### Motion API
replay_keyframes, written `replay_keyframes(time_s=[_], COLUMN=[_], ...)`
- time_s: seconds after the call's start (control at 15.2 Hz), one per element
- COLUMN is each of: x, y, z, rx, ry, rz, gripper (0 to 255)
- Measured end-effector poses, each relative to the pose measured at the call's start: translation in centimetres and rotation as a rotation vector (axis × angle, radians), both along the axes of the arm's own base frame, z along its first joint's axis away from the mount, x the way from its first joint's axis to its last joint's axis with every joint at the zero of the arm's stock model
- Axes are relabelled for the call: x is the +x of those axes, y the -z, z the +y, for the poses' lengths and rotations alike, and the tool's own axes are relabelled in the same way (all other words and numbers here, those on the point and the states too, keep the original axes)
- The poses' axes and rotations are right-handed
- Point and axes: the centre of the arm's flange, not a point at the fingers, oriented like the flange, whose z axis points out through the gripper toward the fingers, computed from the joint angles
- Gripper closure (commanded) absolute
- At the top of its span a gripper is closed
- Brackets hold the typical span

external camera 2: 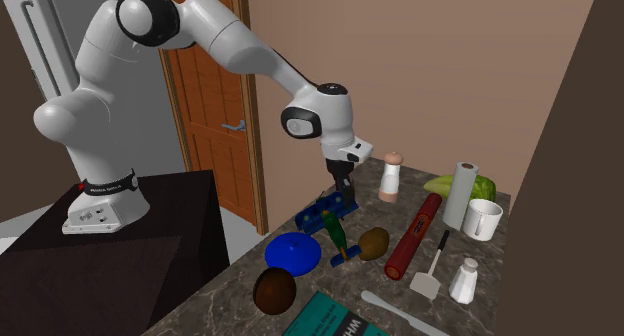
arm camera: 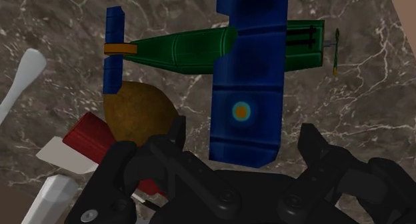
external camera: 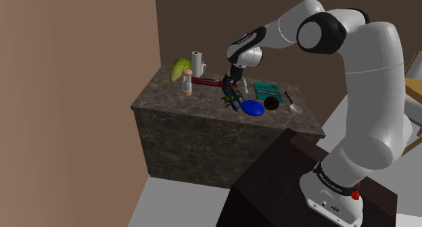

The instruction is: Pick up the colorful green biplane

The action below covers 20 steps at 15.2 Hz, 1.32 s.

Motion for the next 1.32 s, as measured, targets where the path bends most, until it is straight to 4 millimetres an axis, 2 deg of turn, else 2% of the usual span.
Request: replay_keyframes(time_s=[0.07,0.73,1.32], x=[0.0,0.0,0.1], y=[0.2,0.2,-3.9], z=[0.0,0.0,0.1], rx=[0.0,-0.001,0.0], ry=[0.0,0.0,0.0], rz=[0.0,-0.002,0.0], gripper=[255,255,255])
